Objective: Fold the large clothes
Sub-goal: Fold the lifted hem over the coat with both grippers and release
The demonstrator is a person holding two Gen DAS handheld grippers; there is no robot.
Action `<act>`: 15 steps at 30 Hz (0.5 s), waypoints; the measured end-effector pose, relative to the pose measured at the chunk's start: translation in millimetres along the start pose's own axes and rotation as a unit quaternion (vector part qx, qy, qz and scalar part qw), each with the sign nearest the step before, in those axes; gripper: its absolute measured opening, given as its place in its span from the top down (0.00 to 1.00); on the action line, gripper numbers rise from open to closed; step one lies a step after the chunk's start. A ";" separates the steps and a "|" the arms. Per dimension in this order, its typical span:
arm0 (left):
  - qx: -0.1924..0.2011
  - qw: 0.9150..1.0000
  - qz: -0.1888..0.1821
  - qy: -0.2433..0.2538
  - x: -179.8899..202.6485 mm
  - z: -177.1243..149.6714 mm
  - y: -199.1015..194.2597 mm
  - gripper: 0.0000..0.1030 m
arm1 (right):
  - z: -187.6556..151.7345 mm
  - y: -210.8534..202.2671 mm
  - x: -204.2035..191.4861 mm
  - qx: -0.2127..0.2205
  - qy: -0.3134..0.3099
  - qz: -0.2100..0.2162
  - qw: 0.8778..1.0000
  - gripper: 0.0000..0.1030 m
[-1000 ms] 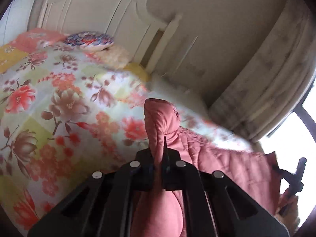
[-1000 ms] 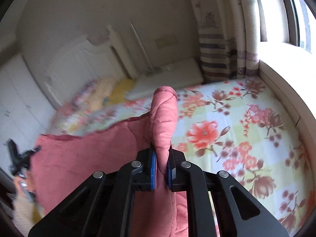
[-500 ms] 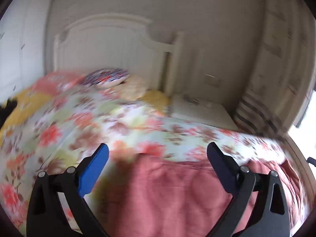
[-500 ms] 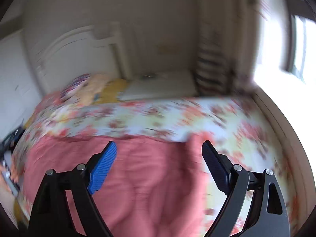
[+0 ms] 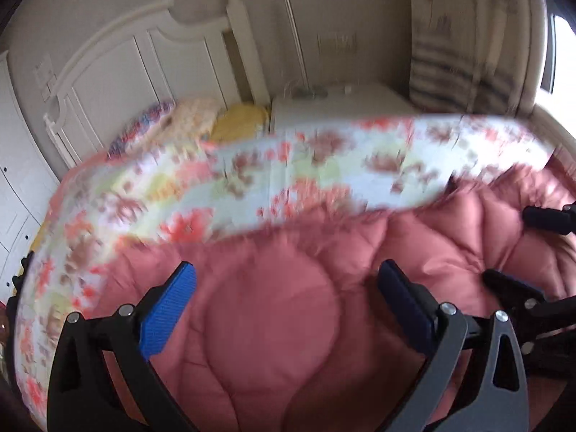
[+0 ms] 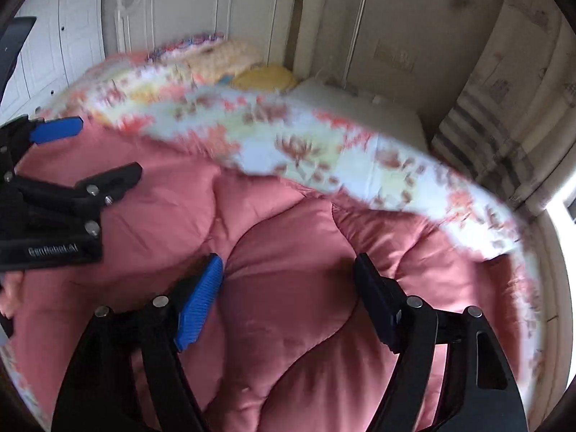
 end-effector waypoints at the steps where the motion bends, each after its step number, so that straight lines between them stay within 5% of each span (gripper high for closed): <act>1: -0.007 1.000 -0.013 -0.012 -3.3 -5.1 10.5 0.02 | -3.0 8.7 4.2 0.006 0.017 0.015 1.000 0.29; 9: -0.025 0.998 -0.046 -0.045 -9.6 -10.5 26.3 0.02 | -5.4 22.2 8.9 0.000 0.039 0.036 0.999 0.27; 15: -0.029 0.998 -0.033 -0.037 -5.9 -10.0 28.1 0.02 | -5.3 24.2 8.2 -0.004 0.036 0.027 0.999 0.26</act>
Point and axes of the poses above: each gripper's, at about its wrist camera, not at the fingertips, and y roughly the way its jaws point, x to its right, z to its top, the point moved 6 cm from there along y, roughly the way its jaws point, and after that the axes turned 1 degree about x, right-handed, at the moved point
